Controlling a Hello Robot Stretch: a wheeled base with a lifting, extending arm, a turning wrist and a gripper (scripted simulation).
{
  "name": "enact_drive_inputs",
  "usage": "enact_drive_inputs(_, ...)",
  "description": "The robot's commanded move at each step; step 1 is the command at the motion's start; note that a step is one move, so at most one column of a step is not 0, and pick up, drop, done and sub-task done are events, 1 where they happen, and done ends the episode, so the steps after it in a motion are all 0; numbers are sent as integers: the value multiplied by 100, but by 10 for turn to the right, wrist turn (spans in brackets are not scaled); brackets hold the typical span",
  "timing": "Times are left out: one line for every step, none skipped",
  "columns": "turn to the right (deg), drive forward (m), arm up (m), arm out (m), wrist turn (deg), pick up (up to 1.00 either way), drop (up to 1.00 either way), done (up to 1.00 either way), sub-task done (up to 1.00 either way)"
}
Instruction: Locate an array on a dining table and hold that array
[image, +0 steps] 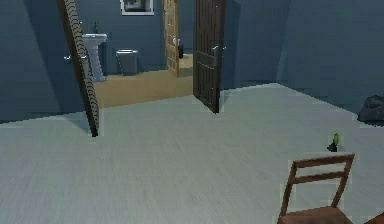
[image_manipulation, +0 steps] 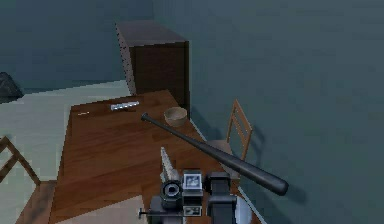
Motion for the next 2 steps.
enact_drive_inputs(0,0,0,0,450,0,0,0,0)
enact_drive_inputs(0,0,0,0,450,0,0,0,0)
